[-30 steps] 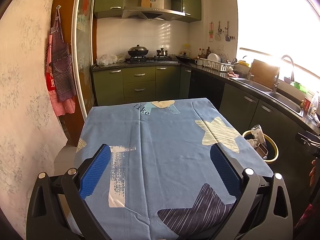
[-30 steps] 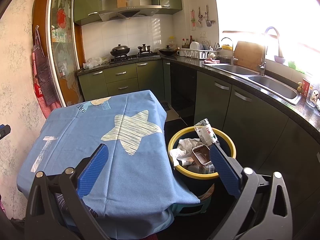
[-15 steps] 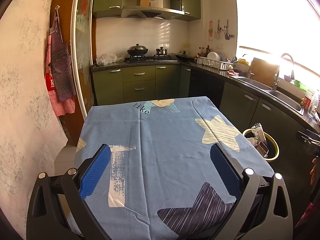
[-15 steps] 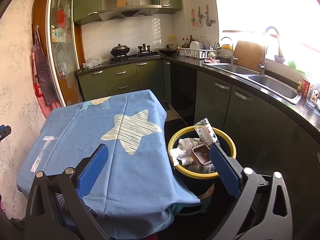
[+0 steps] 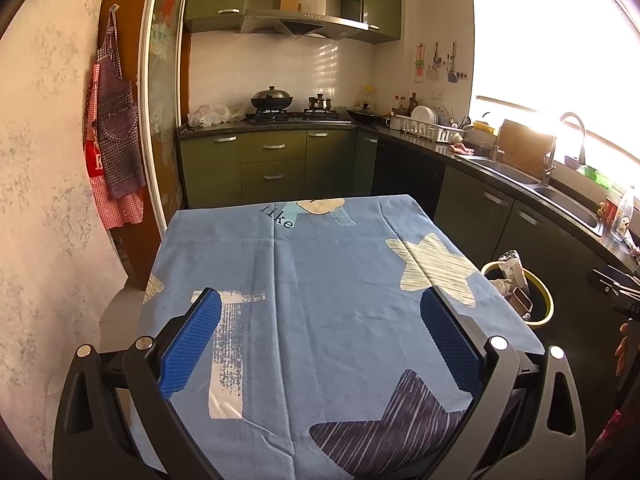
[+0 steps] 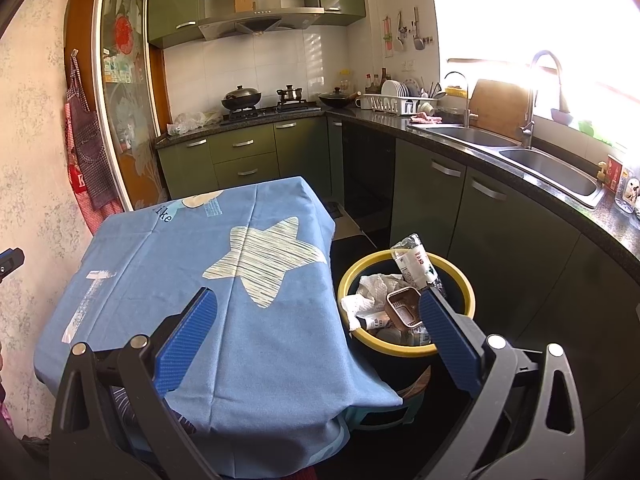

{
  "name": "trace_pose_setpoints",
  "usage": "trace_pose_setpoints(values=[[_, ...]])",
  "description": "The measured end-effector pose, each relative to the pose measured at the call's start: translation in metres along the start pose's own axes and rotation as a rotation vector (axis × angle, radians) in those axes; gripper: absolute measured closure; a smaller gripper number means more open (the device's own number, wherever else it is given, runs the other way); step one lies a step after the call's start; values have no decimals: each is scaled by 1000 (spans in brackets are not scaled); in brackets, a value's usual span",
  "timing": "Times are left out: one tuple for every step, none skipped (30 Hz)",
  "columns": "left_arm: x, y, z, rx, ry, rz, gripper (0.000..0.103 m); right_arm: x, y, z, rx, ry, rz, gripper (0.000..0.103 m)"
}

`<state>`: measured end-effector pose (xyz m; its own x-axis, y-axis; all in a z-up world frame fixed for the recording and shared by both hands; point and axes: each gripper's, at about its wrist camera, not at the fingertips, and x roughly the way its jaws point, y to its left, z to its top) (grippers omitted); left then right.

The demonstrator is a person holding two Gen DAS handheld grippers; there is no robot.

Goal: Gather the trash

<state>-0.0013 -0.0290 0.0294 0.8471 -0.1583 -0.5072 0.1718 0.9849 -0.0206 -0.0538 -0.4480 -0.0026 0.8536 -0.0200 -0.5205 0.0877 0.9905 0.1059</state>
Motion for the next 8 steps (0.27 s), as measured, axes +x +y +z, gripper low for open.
trace_pose_setpoints(values=[[5,2,1,0,10,15,5,2,-1,1,5,0,4,7],[10,5,3,-6,24,26,5,5,-2,2,10,2,6,7],[19,10,6,-11,45,28,5,10,-2,3,14,7,7,7],[28,15,8,-8,60,31,5,15,-2,6,12,13,8,7],[36,19,10,-6,70,44,5,23,0,10,4,22,14,7],[50,25,13,-3,85,73,5,30,3,14,-3,30,20,7],[62,31,14,-2,95,92,5,41,7,19,-12,44,27,7],[79,40,16,-2,110,115,5,54,12,25,-22,61,31,7]])
